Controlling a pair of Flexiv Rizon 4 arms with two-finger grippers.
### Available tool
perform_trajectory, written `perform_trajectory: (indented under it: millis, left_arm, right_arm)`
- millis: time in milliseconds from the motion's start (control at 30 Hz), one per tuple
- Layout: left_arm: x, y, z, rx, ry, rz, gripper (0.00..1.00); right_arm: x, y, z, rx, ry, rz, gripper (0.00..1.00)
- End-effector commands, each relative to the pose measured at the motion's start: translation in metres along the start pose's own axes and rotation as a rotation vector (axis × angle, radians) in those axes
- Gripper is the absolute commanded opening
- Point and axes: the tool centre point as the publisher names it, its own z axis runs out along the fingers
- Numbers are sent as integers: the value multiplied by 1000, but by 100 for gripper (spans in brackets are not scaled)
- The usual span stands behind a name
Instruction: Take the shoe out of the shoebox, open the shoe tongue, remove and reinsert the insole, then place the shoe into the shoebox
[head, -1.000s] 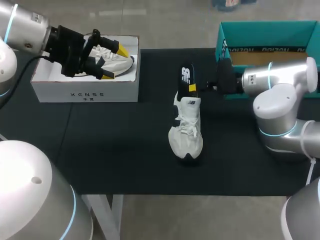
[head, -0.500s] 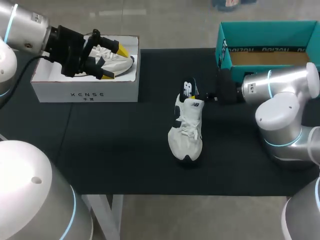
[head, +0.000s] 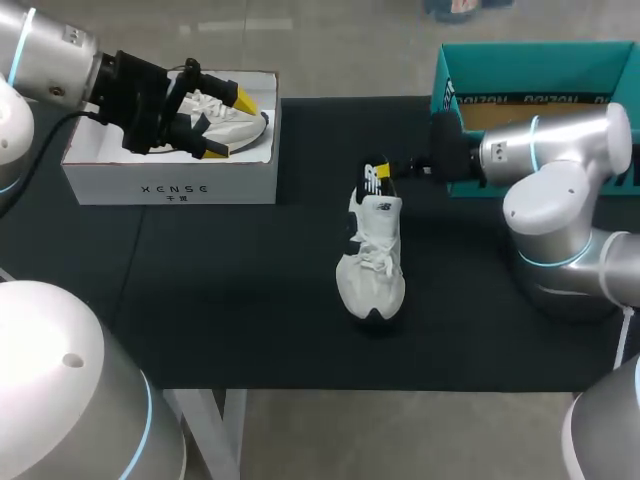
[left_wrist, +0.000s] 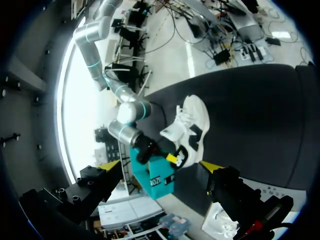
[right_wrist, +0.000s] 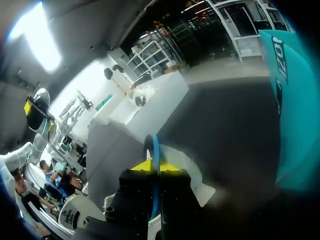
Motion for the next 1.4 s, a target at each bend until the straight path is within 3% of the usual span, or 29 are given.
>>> perform_trajectory:
  millis: [33, 300, 467, 533, 567, 933, 967, 1000, 1033, 1200, 1400]
  left_arm:
    - [0, -1, 0, -2, 2, 0, 100]
    - [0, -1, 0, -2, 2, 0, 100]
    - [0, -1, 0, -2, 2, 0, 100]
    - [0, -1, 0, -2, 2, 0, 100]
    - [0, -1, 0, -2, 2, 0, 100]
    - [0, -1, 0, -2, 2, 0, 100]
    - [0, -1, 0, -2, 2, 0, 100]
    - [0, -1, 0, -2, 2, 0, 100]
    - [0, -1, 0, -2, 2, 0, 100]
    - [0, -1, 0, -2, 2, 0, 100]
    - [0, -1, 0, -2, 2, 0, 100]
  right_arm:
    - [7, -20, -2, 7, -16, 3, 0]
    - [15, -50, -3, 60, -13, 32, 0]
    - [14, -55, -1, 74, -18, 41, 0]
    - [16, -49, -2, 67, -24, 34, 53]
    - [17, -45, -3, 61, -28, 27, 100]
    - [12, -23, -4, 35, -57, -1, 100]
    - [12, -23, -4, 28, -69, -5, 46]
    - [11, -23, -3, 28, -72, -3, 8]
    - [11, -24, -3, 29, -75, 2, 0]
    - [14, -27, 0, 52, -116, -17, 0]
    - [27, -14, -17, 81, -276, -5, 0]
